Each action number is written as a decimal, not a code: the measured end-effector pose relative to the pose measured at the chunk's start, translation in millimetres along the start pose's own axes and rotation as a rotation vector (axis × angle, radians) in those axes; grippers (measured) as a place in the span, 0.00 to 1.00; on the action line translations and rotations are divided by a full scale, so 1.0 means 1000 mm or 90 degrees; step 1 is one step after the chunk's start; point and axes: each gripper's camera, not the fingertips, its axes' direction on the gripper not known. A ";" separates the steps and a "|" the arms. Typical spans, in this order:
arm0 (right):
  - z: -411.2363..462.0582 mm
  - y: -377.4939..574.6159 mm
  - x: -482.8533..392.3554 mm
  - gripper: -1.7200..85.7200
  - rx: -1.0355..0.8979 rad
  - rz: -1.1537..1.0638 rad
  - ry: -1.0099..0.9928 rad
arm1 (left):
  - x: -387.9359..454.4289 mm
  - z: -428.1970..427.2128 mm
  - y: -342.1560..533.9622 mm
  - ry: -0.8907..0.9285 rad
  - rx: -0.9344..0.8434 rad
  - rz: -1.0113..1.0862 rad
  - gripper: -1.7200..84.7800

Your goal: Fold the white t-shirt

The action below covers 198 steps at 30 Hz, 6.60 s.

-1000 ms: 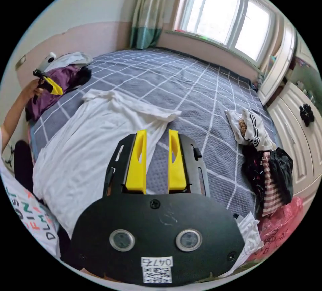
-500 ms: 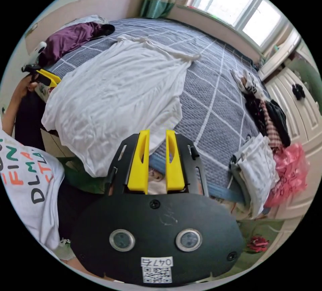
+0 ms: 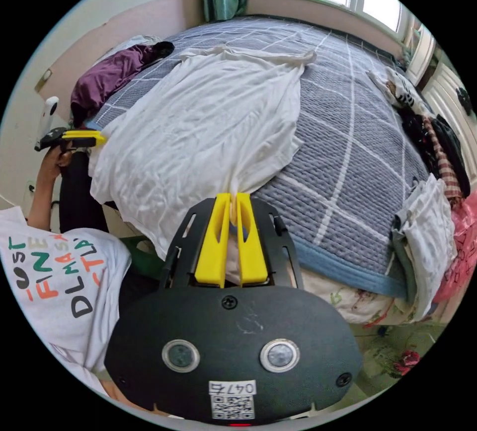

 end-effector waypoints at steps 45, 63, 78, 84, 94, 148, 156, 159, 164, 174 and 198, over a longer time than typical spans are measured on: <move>0.205 -0.626 -0.230 0.09 0.026 -0.274 0.030 | -0.123 0.010 0.103 -0.045 0.022 0.036 0.11; 0.277 -0.844 -0.175 0.11 0.109 -0.239 0.017 | -0.291 -0.036 0.038 -0.020 0.088 -0.072 0.09; 0.232 -0.743 0.061 0.02 0.096 -0.180 0.099 | -0.294 -0.065 -0.008 0.032 0.220 0.011 0.01; 0.310 -0.702 0.142 0.02 -0.024 -0.133 0.017 | -0.291 -0.031 -0.051 0.048 0.149 0.021 0.01; 0.370 -0.779 0.280 0.01 -0.065 0.044 -0.189 | -0.334 -0.004 -0.124 0.032 0.042 -0.036 0.01; 0.363 -0.706 0.283 0.01 0.002 -0.121 0.000 | -0.406 0.064 -0.693 -0.077 -0.111 -0.034 0.01; 0.329 -0.667 0.289 0.01 0.125 -0.168 -0.065 | -0.373 0.022 -0.681 -0.088 0.016 -0.064 0.01; 0.352 -0.667 0.263 0.01 0.031 -0.239 -0.057 | -0.364 0.038 -0.679 -0.129 -0.039 -0.053 0.01; 0.352 -0.653 0.297 0.01 0.062 -0.068 -0.030 | -0.370 0.046 -0.659 -0.111 -0.012 -0.105 0.01; 0.295 -0.549 0.272 0.01 0.068 -0.133 -0.090 | -0.300 -0.021 -0.591 -0.003 0.035 -0.051 0.01; 0.107 -0.073 0.098 0.07 0.055 -0.121 0.039 | 0.217 0.082 -0.251 0.072 -0.094 0.239 0.01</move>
